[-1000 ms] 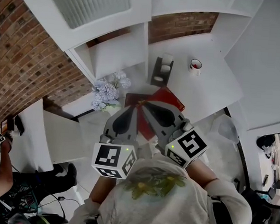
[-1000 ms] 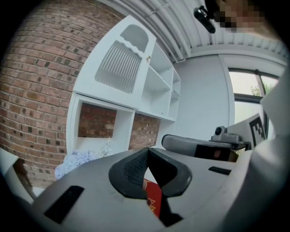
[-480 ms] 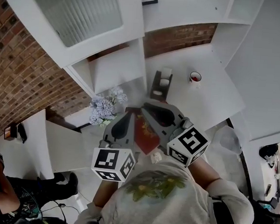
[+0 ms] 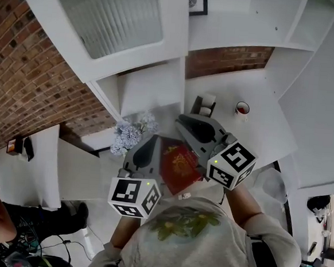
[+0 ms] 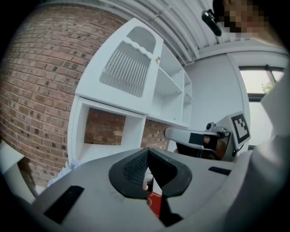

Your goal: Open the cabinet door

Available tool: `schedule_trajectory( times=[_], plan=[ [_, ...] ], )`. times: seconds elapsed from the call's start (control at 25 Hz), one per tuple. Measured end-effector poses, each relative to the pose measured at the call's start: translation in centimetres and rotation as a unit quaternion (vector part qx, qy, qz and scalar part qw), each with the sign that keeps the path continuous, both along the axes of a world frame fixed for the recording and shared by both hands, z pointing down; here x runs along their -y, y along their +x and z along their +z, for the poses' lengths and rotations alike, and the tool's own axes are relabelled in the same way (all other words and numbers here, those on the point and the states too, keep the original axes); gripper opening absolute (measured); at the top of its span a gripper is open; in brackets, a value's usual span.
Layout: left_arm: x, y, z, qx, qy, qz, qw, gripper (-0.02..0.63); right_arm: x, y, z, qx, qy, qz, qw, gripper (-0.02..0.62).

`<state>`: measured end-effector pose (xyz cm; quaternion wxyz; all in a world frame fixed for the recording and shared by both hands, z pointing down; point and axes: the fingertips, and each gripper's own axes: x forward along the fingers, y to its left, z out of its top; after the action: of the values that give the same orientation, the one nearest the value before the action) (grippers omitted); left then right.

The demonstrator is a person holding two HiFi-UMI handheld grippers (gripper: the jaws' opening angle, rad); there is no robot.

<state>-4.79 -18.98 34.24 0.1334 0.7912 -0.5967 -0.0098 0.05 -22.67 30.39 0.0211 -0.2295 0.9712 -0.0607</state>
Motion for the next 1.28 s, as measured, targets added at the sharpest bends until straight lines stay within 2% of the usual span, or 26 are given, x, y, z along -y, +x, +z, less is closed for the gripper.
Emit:
schedule_trajectory(
  times=[0.32,0.44,0.6,0.76,1.28],
  plan=[
    [1.7,-0.5,-0.2,-0.002,0.006,-0.017,0.9998,0.011,4.1,0.0,-1.4,0.016,0.013,0.001,1.000,0.032],
    [2.3,-0.5,-0.2,-0.003,0.006,-0.022,0.9997,0.011,5.5,-0.1,-1.7,0.016,0.018,0.000,1.000,0.067],
    [3.1,-0.7,0.0,-0.004,0.004,-0.029,0.9996,0.011,6.9,-0.2,-2.3,0.017,0.027,-0.002,1.000,0.074],
    [3.9,-0.7,0.5,-0.004,-0.002,-0.033,0.9994,0.011,8.3,-0.2,-2.7,0.013,0.038,-0.006,0.999,0.110],
    [6.5,-0.4,1.7,0.001,-0.020,-0.024,0.9995,0.011,12.4,0.2,-4.2,0.023,0.067,0.013,0.997,0.156]
  ],
)
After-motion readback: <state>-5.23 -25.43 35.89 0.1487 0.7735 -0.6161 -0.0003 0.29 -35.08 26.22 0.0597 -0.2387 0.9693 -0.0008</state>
